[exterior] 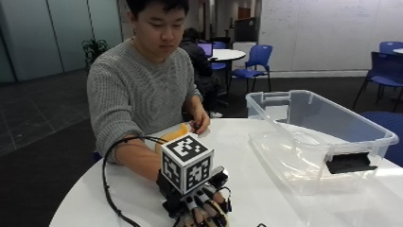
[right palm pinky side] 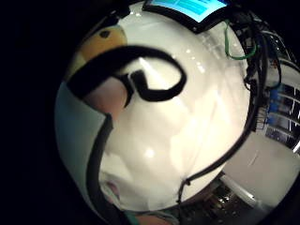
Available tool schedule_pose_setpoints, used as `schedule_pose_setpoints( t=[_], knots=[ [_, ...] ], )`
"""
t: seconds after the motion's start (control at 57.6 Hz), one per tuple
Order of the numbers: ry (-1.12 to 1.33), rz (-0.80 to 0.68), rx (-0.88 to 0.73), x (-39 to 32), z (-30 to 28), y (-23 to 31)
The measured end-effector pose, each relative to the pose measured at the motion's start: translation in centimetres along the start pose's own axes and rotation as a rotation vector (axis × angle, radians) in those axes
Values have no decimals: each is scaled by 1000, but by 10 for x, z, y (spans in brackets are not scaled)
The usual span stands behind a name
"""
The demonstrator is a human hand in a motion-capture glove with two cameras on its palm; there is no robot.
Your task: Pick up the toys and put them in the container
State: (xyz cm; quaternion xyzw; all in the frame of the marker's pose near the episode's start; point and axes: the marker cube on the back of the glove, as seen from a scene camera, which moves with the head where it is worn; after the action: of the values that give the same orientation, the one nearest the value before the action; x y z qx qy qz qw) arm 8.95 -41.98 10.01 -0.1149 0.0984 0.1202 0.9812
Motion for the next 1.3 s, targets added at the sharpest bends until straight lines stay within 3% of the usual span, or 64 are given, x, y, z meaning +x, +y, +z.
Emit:
schedule_pose_setpoints(
  t=[0.33,0.486,0.712,0.937,1.111,1.302],
  knots=[
    [-88,-13,152,0,-11,8],
    [-120,-150,189,-33,-49,43],
    [-241,-518,252,-159,-123,91],
    [-190,-786,202,-318,-141,91],
    [-132,-827,143,-420,-133,67],
    [-50,-803,55,-459,-103,44]
  ],
)
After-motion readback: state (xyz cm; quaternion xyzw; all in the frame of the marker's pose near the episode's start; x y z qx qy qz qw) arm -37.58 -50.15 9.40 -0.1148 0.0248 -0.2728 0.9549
